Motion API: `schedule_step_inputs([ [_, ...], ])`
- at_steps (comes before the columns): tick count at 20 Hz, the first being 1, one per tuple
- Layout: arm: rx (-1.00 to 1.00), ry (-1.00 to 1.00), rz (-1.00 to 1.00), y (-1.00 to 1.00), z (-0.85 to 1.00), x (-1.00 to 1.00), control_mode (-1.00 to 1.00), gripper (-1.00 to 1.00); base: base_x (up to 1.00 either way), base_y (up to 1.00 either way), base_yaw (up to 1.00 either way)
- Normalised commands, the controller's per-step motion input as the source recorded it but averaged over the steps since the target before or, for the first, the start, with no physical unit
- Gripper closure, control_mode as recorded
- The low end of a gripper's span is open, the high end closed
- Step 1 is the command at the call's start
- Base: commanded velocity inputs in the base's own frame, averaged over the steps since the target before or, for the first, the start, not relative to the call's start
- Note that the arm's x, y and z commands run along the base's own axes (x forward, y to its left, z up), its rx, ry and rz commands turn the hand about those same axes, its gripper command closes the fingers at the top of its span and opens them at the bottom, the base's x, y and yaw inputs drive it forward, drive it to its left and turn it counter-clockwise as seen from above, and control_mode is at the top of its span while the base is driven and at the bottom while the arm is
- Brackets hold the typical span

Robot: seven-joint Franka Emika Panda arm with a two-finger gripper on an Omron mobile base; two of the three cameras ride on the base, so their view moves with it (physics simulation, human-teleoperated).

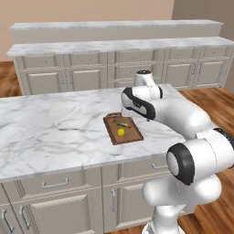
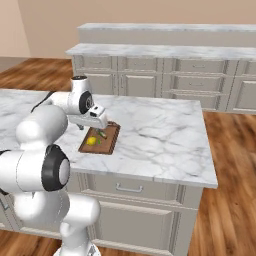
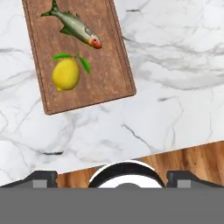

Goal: Retrieve a lemon from the fridge and place it on the cutting board with the fish.

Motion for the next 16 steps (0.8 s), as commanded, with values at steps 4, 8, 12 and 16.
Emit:
schedule_step_inputs([
  [4,0.00,0.00,0.31,-0.03,0.29,-1.00,-1.00,-1.00,0.00,0.00,0.00],
  [8,0.08,-0.15,0.07,0.00,0.43,-0.88,-1.00,-1.00,0.00,0.00,0.00],
  [12,0.02,-0.17,0.02,0.00,0.57,-0.81,-1.00,-1.00,0.00,0.00,0.00],
  [16,0.00,-0.11,0.00,0.00,0.43,-0.66,-1.00,-1.00,0.00,0.00,0.00],
])
